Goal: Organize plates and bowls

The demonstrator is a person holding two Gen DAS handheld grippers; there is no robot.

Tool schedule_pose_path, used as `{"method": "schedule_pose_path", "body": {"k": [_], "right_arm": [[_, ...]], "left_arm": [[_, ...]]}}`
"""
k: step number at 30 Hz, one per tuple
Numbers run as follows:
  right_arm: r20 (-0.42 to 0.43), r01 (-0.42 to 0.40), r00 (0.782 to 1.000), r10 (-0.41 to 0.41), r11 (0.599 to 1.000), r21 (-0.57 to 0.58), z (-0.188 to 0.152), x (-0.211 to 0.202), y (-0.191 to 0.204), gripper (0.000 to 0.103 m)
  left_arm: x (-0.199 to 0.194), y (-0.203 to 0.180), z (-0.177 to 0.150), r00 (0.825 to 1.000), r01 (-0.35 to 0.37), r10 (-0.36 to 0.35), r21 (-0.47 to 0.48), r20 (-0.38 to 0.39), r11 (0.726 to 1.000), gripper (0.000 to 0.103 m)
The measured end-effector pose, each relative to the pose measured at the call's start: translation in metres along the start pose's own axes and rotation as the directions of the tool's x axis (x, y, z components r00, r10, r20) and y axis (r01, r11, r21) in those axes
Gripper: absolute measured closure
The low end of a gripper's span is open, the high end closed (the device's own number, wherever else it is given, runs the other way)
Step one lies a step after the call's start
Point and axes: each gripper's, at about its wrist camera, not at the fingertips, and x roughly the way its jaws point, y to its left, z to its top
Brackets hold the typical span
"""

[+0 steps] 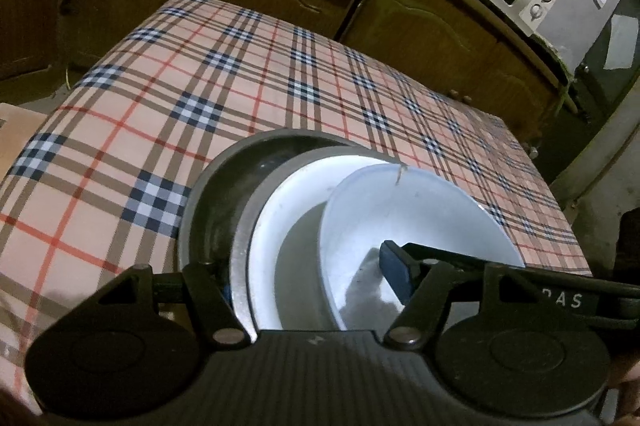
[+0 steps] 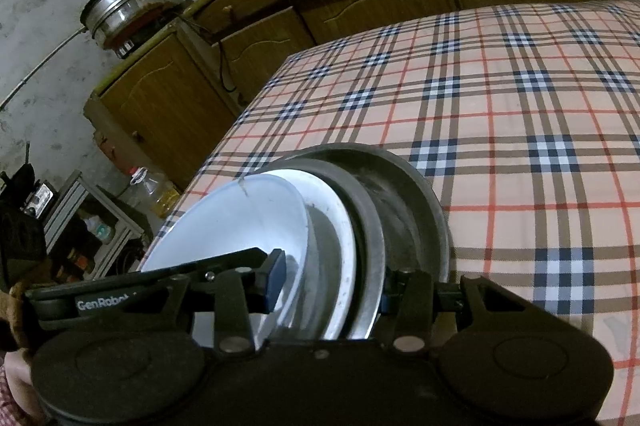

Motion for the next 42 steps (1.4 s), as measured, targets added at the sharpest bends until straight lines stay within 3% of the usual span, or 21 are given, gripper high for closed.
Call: {"method": "schedule_pose_path", "body": {"k": [10, 21, 22, 25, 29, 33, 36, 42], "right_arm": [[-0.017, -0.008, 1.000, 0.008, 1.000, -0.001, 0.000, 0.001, 0.000, 0.048], [-0.010, -0.021, 1.000, 0.022, 0.999, 0.035, -0.002, 0.002, -0.010, 0.053], [-0.010, -0.026, 1.000, 0.027, 0.998, 0.052, -0.002, 0.002, -0.012, 0.054], [0.006, 0.001, 1.000, -0.001, 0.998, 0.058, -0.002, 0.000, -0.014, 0.055], [0.018, 0.019, 1.000, -0.020, 0.999, 0.045, -0.002, -0.003, -0.016, 0.055], [0.031, 0.047, 0.998, -0.046, 0.999, -0.028, -0.001, -0.004, -0.003, 0.052], [0.036, 0.063, 0.998, -0.061, 0.995, -0.074, 0.003, -0.003, 0.006, 0.050], [0.024, 0.057, 0.998, -0.055, 0.992, -0.109, 0.009, 0.006, 0.015, 0.050]], "left_arm": [[-0.003, 0.004, 0.000, 0.999, 0.042, -0.042, -0.015, -0.009, 0.999, 0.033], [-0.001, 0.001, -0.005, 0.999, 0.033, -0.033, 0.060, -0.009, 0.998, 0.034], [-0.001, 0.000, -0.006, 0.999, 0.032, -0.032, 0.070, -0.004, 0.997, 0.033], [-0.012, 0.004, -0.006, 0.996, -0.001, -0.003, 0.050, 0.088, 0.999, 0.014], [-0.020, 0.016, -0.004, 0.991, 0.044, -0.040, -0.028, 0.131, 0.999, 0.013], [-0.022, -0.001, -0.007, 0.992, -0.040, 0.031, 0.069, 0.125, 0.997, 0.013], [-0.032, -0.011, -0.011, 0.982, -0.121, 0.099, 0.134, 0.163, 0.984, 0.013], [-0.042, -0.015, -0.012, 0.975, -0.143, 0.113, 0.154, 0.189, 0.978, 0.012]]}}
